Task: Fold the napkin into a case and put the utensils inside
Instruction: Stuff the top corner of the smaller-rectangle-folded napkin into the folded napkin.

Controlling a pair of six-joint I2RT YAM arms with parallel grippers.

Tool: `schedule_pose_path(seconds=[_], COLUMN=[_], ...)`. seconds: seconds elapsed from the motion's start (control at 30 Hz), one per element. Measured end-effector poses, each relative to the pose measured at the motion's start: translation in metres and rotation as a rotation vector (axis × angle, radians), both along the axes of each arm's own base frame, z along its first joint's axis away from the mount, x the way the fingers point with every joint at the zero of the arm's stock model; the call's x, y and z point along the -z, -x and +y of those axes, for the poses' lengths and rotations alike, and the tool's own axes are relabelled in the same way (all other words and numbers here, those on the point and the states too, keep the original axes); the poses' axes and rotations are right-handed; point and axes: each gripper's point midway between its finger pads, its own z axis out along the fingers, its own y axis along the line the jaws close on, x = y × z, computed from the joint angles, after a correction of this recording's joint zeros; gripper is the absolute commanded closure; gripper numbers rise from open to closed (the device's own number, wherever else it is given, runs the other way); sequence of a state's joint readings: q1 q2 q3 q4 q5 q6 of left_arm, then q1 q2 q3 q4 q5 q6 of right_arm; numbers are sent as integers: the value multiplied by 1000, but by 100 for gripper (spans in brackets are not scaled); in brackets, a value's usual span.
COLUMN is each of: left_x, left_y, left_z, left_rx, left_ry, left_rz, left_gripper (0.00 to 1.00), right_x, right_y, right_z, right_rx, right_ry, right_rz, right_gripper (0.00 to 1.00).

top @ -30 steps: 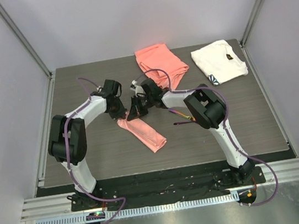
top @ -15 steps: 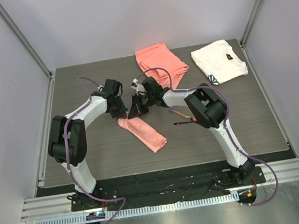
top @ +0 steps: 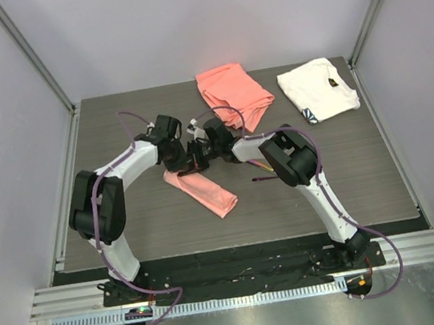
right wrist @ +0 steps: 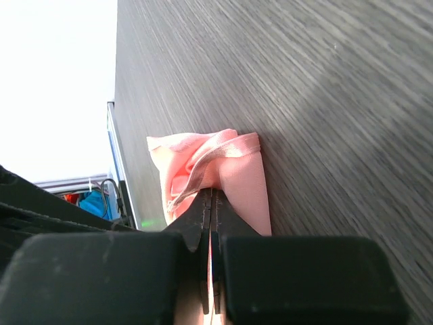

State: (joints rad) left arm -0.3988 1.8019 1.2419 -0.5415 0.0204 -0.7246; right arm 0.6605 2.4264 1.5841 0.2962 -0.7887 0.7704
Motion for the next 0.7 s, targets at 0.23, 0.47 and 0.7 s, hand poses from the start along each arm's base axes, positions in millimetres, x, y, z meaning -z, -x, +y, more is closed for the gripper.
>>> schedule_pose_path(seconds=[0.23,0.47,0.7], left_x=[-14,-22,-8], left_y=[-4,12,20], left_z=[5,29,39], left_rx=[-12,-47,-51], left_ry=[-37,-142,-215], left_rz=[-5,21,81], left_gripper=[84,87,86], right_x=[1,1,1], right_y=[2,2,3], right_z=[1,1,1], right_rx=[-12,-24,-29], right_ry=[-1,6,9], right_rz=[-15,-26,-31], right_gripper=[99,99,99])
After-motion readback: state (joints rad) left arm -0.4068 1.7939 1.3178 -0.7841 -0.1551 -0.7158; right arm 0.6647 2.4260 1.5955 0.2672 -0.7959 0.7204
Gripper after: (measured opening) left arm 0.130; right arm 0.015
